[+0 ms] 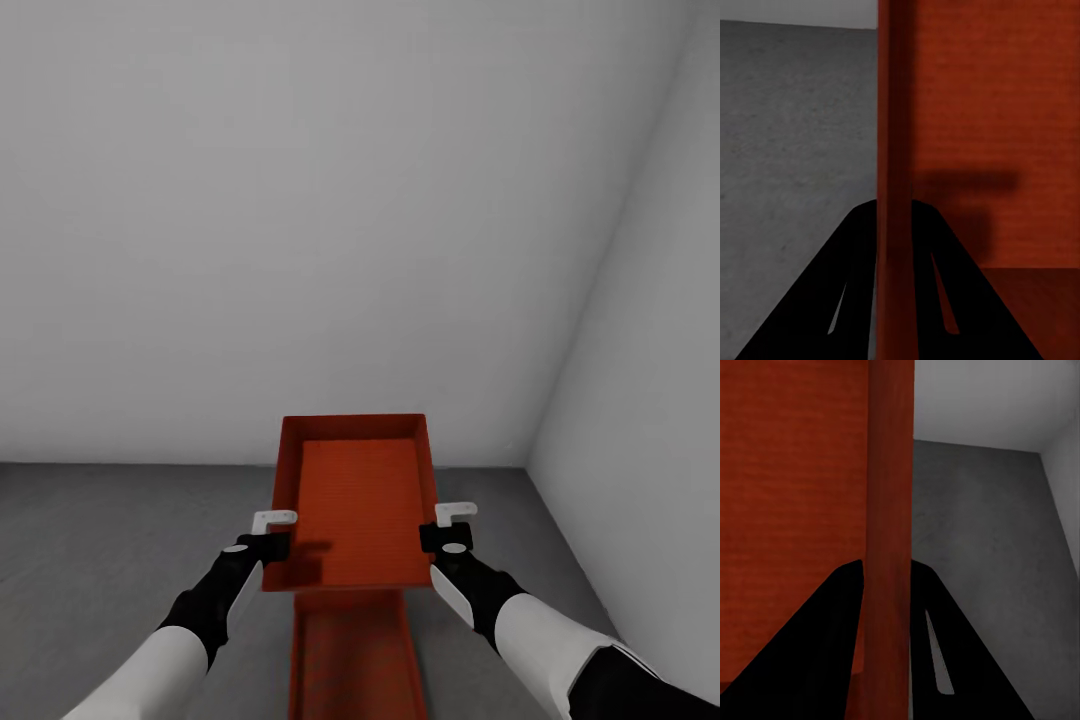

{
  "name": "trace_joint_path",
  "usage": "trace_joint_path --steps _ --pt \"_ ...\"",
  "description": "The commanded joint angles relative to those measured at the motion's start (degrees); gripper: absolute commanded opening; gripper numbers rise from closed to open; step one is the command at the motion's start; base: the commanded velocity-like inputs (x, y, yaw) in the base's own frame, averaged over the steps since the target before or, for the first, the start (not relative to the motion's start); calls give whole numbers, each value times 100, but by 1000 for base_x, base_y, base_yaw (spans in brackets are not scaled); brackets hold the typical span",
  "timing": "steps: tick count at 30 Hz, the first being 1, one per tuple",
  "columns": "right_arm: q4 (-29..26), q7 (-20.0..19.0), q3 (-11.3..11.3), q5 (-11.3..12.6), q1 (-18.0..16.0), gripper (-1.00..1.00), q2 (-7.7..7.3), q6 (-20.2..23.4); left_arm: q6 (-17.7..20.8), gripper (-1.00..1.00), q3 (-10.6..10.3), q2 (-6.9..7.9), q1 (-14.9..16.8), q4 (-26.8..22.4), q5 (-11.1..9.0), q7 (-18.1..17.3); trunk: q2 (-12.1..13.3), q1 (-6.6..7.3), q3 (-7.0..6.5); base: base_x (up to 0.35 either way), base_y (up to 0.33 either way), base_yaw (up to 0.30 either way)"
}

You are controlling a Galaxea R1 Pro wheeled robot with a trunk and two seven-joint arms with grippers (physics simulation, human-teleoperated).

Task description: Move the two storage containers from the living room to the garage. In the garage, place one container on the floor and stack the other container on top of it (either order is fine).

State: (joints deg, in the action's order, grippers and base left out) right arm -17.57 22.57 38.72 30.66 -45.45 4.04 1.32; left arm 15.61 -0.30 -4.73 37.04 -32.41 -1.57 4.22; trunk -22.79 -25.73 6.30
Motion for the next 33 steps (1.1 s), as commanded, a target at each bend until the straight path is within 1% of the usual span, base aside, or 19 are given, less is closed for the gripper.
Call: trace_joint_path --steps 1,7,23,33 --pt "210 54 139 195 -8 -100 -52 35 31 -100 -75 7 5 -29 -20 65 -13 -6 13 204 -147 0" --pt "210 54 138 195 -8 -100 -52 35 17 -100 -75 7 5 -29 -19 70 -13 -6 13 152 -101 0" --pt "210 54 136 195 -8 -100 -52 35 12 -100 -75 7 5 -29 -19 71 -13 -6 13 5 -2 5" --pt "210 46 135 195 -8 -100 -61 61 12 -100 -75 7 5 -29 -19 70 -13 -6 13 0 0 213"
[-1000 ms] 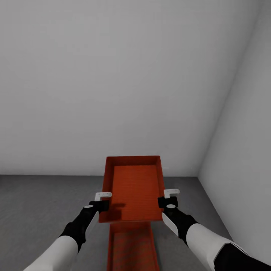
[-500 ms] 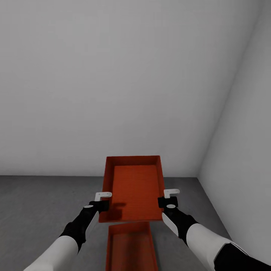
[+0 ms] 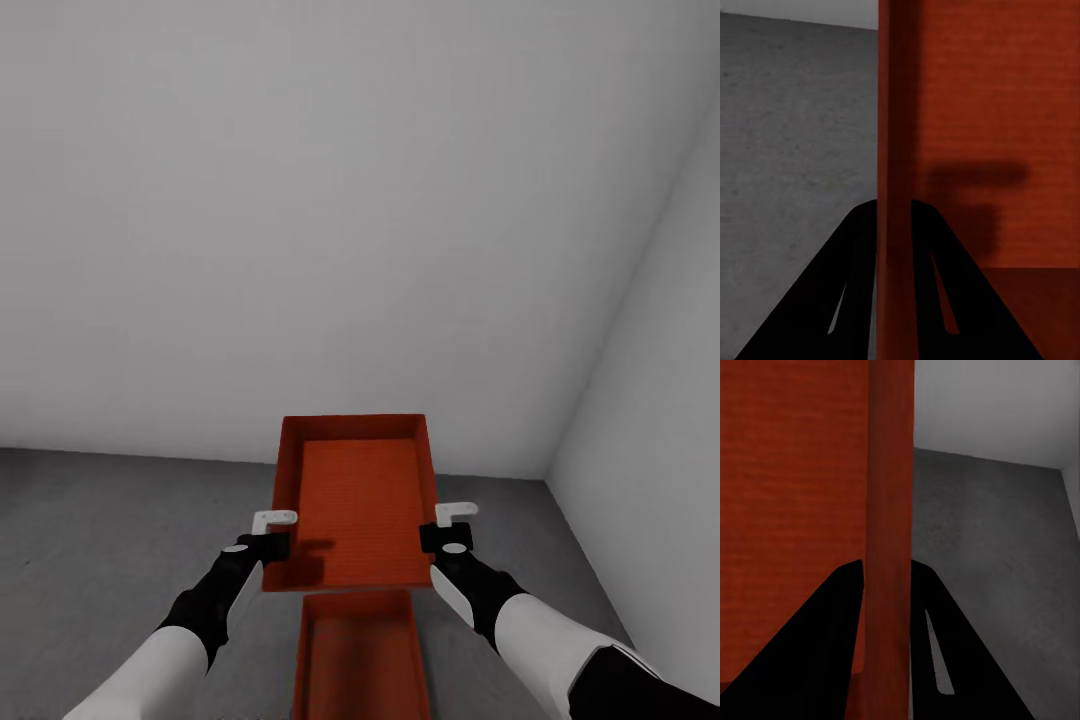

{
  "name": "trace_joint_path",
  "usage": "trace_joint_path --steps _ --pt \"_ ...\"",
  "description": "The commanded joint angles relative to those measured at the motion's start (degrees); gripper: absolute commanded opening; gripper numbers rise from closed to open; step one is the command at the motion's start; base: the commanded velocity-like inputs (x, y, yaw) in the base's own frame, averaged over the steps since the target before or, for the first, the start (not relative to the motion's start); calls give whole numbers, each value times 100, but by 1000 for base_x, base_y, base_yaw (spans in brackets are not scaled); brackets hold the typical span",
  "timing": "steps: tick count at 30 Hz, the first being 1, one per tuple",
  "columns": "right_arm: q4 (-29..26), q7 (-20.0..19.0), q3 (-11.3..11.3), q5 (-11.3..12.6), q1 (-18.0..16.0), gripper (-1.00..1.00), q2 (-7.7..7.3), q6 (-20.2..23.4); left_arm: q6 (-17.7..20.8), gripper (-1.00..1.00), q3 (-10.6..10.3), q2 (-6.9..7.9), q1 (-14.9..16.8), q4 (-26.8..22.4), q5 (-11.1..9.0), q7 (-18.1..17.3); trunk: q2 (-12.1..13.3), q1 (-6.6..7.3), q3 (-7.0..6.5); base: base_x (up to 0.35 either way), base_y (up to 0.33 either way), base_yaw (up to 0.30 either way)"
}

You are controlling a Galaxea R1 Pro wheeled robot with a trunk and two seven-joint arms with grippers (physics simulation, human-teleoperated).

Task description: Move the two storage containers from the living room to the garage. In the garage, place one container on the floor and stack the other container on top of it (either order is fine).

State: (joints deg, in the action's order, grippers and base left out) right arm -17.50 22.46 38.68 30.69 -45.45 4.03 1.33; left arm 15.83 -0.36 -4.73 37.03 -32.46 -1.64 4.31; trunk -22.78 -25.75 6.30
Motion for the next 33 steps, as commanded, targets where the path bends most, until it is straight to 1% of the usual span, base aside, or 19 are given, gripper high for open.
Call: trace_joint_path --steps 1,33 --pt "203 57 139 192 -8 -100 -59 59 -10 -100 -69 8 6 -24 -12 61 -14 -4 13 0 0 83" --pt "212 65 138 192 -8 -100 -55 54 -19 -100 -78 12 6 -32 -12 26 -14 -4 13 0 0 5"
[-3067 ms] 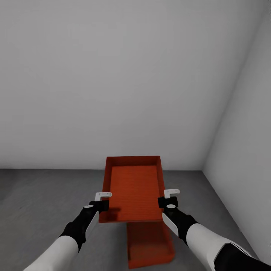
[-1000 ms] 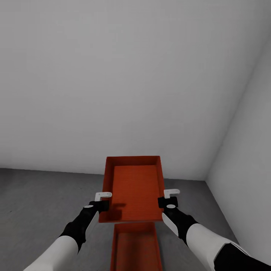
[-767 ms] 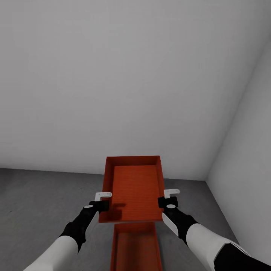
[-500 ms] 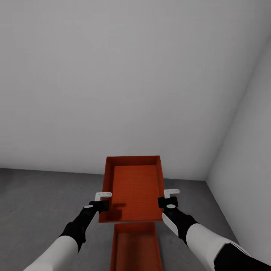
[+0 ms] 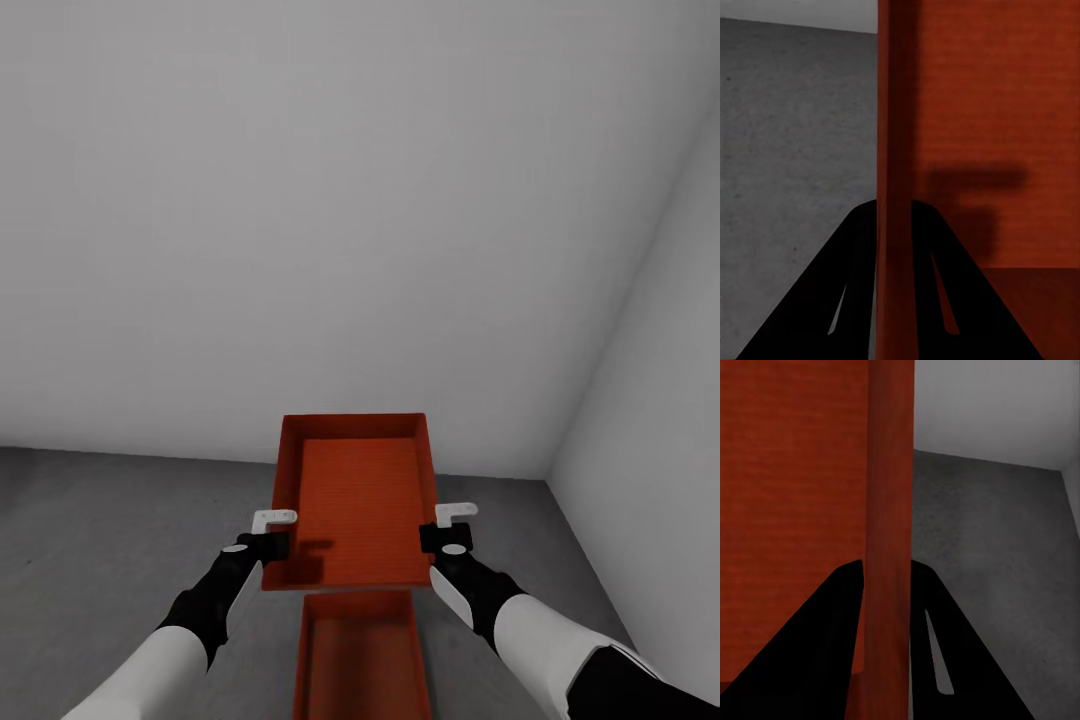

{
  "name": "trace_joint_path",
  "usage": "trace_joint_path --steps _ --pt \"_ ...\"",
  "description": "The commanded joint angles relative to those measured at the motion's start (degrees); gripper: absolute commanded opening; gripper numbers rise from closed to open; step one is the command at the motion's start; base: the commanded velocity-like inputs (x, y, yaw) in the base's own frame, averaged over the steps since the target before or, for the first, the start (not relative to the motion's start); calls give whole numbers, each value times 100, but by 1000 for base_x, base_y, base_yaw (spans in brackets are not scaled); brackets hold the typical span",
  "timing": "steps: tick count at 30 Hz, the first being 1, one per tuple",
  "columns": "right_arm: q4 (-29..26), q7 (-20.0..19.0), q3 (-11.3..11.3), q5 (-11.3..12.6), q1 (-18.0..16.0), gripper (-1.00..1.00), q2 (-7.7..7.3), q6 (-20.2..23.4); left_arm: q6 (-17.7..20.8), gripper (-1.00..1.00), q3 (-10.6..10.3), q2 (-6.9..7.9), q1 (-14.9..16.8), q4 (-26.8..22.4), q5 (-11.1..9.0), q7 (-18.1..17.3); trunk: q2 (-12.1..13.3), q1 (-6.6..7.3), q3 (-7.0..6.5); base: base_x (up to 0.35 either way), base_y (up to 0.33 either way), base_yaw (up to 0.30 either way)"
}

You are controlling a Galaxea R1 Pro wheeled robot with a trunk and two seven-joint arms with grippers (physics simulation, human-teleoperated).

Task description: Move the two storage containers from the living room to the garage. In the garage, place one container on the floor and stack the other container on top of it (either order is fine).

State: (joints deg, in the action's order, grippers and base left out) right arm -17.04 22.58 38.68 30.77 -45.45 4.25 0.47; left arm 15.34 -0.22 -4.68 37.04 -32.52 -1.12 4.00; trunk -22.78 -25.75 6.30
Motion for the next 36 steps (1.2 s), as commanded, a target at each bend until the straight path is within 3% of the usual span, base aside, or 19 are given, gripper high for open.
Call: trace_joint_path --steps 1,36 --pt "166 50 136 187 -8 -100 -79 143 30 -100 -92 5 5 -26 -64 57 -14 -4 13 0 0 0" --pt "164 45 137 184 -8 -100 -82 139 37 -100 -92 2 5 -35 -64 82 -14 -4 255 0 0 0"
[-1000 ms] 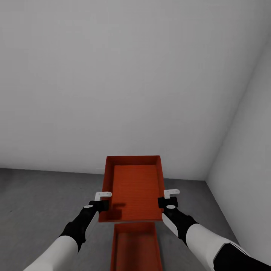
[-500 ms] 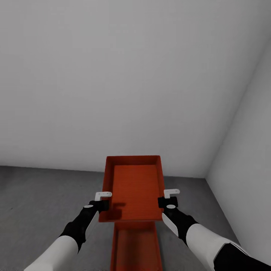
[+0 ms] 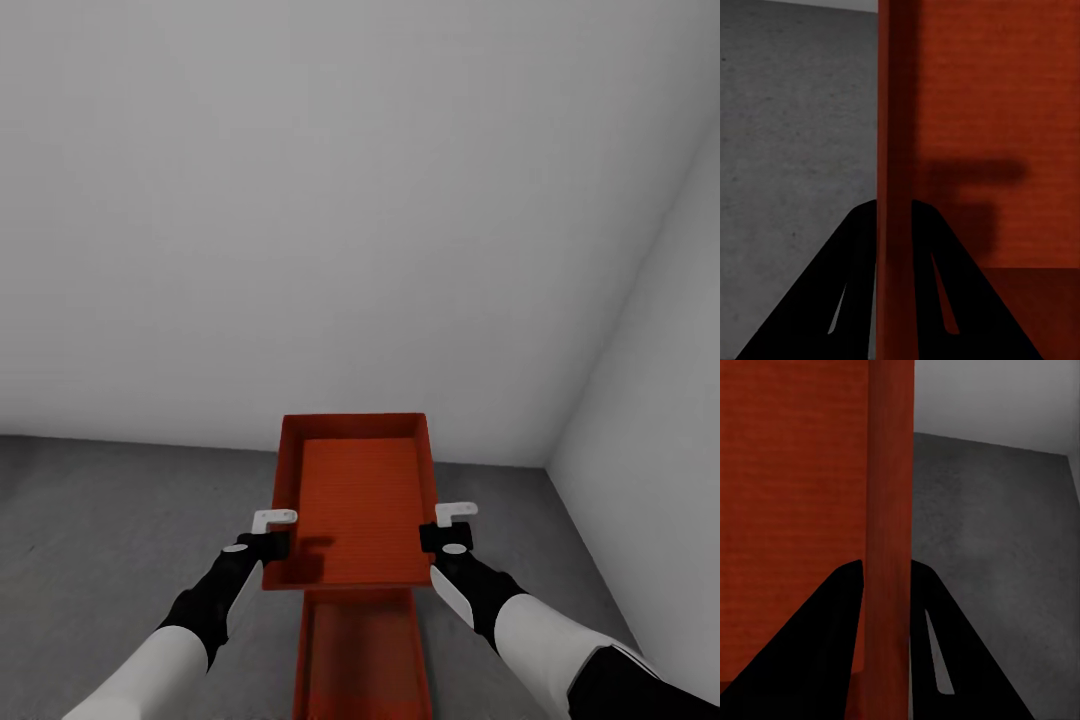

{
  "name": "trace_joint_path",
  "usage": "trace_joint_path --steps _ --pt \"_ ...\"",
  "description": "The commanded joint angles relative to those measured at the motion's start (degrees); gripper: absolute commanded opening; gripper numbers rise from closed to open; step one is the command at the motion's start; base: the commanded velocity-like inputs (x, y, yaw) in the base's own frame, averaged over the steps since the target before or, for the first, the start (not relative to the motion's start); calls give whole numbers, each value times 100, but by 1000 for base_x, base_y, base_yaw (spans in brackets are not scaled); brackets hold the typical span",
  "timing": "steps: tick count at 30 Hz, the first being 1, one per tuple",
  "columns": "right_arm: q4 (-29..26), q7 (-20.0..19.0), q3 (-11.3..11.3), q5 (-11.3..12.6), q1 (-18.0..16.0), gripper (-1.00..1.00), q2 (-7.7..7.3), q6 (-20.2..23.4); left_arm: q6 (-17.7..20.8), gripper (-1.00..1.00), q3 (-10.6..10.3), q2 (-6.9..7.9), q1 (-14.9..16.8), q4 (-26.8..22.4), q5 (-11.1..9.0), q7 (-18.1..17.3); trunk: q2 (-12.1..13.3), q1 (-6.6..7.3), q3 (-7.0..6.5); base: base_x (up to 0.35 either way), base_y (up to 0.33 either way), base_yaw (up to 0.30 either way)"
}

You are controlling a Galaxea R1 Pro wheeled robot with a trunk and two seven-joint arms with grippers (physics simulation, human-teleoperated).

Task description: Move the two storage containers from the living room to the garage. In the garage, place one container on the floor and stack the other container on top of it (either order is fine).

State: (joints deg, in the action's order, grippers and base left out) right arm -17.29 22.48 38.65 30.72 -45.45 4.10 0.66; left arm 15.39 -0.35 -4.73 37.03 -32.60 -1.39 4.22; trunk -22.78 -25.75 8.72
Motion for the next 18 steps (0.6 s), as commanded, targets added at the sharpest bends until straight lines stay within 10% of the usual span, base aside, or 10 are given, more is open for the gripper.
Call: trace_joint_path --steps 1,18 --pt "190 54 139 188 -8 -100 -67 123 31 -100 -79 7 6 -28 -37 61 -14 -4 14 0 0 0" --pt "191 54 142 188 -8 -100 -59 114 34 -100 -80 7 6 -22 -37 53 -14 -4 16 0 0 0"
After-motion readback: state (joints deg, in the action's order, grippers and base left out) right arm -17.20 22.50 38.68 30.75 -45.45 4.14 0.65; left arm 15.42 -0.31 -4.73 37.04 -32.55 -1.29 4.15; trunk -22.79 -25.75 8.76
